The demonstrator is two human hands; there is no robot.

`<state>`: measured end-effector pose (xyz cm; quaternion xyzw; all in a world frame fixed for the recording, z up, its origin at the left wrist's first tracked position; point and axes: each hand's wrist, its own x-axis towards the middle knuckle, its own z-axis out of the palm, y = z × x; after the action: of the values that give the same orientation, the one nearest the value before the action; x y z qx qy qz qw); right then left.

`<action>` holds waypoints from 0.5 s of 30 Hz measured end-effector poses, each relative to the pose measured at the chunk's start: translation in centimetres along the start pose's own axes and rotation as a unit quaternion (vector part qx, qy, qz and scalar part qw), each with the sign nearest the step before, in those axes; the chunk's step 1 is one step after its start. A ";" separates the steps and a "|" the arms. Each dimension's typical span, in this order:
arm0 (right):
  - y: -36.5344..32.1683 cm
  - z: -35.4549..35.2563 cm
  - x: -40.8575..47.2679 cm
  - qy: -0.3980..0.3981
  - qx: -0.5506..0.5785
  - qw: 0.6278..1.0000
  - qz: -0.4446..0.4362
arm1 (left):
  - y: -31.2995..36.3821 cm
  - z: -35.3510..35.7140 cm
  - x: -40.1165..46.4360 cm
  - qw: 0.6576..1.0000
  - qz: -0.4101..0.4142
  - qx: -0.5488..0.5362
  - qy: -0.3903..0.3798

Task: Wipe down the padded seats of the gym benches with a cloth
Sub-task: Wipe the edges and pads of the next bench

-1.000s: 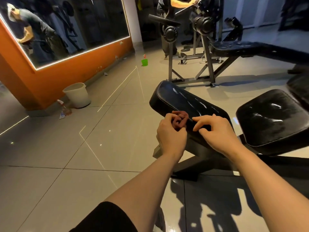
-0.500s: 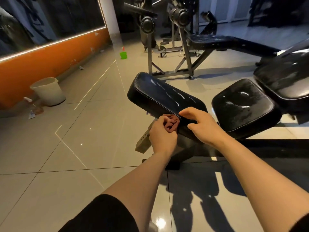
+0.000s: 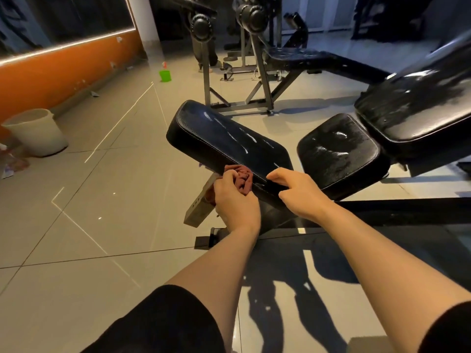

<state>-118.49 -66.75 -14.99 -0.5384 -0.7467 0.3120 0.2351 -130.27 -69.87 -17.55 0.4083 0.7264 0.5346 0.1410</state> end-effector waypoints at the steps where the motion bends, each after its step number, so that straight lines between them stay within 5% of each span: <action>1: 0.1 -0.1 -0.1 -0.003 -0.001 1.000 -0.001 | -0.3 0.4 -0.4 1.000 0.006 0.011 -0.017; 8: 1.0 -0.9 -1.1 -0.038 -0.022 0.999 0.001 | -0.8 1.9 -1.4 0.993 -0.011 0.007 -0.120; 15: 1.7 -1.7 -1.8 -0.068 -0.040 0.997 0.021 | 0.7 2.1 -2.0 0.998 -0.046 -0.050 0.018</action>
<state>-115.69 -67.75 -15.07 -0.5405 -0.7613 0.3227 0.1554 -127.35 -69.93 -18.23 0.3571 0.7193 0.5702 0.1729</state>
